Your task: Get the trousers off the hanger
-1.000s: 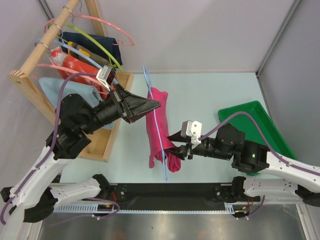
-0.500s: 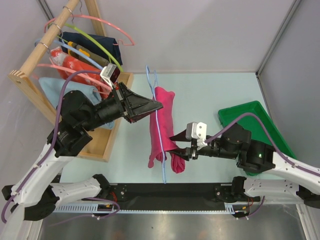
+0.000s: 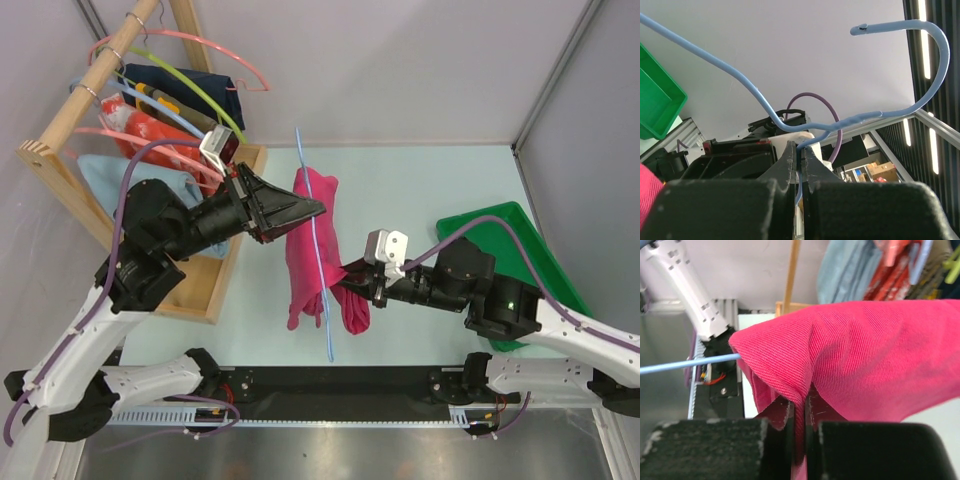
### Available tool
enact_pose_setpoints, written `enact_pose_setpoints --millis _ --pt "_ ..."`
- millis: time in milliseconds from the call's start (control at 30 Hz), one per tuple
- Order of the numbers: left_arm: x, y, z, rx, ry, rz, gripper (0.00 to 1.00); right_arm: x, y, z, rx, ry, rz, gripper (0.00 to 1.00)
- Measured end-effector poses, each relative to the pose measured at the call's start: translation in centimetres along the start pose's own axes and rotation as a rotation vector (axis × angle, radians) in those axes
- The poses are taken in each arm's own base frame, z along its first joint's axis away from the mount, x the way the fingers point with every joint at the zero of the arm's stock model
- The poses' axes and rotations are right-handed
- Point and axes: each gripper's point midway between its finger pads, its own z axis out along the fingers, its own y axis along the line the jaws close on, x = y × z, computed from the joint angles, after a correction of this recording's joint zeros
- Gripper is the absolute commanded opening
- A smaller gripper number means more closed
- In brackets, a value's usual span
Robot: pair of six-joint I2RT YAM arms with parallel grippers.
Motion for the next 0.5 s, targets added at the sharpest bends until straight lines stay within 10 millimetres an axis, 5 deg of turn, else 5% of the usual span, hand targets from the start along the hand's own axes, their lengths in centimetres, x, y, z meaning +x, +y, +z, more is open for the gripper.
enact_pose_setpoints --millis 300,500 --pt "-0.8 0.8 -1.5 -0.049 -0.079 0.068 0.00 -0.4 -1.5 -0.5 0.158 -0.082 0.152 0.00" --pt "-1.3 3.7 -3.1 -0.118 -0.161 0.115 0.01 0.2 -3.2 -0.7 0.309 -0.152 0.264 0.00"
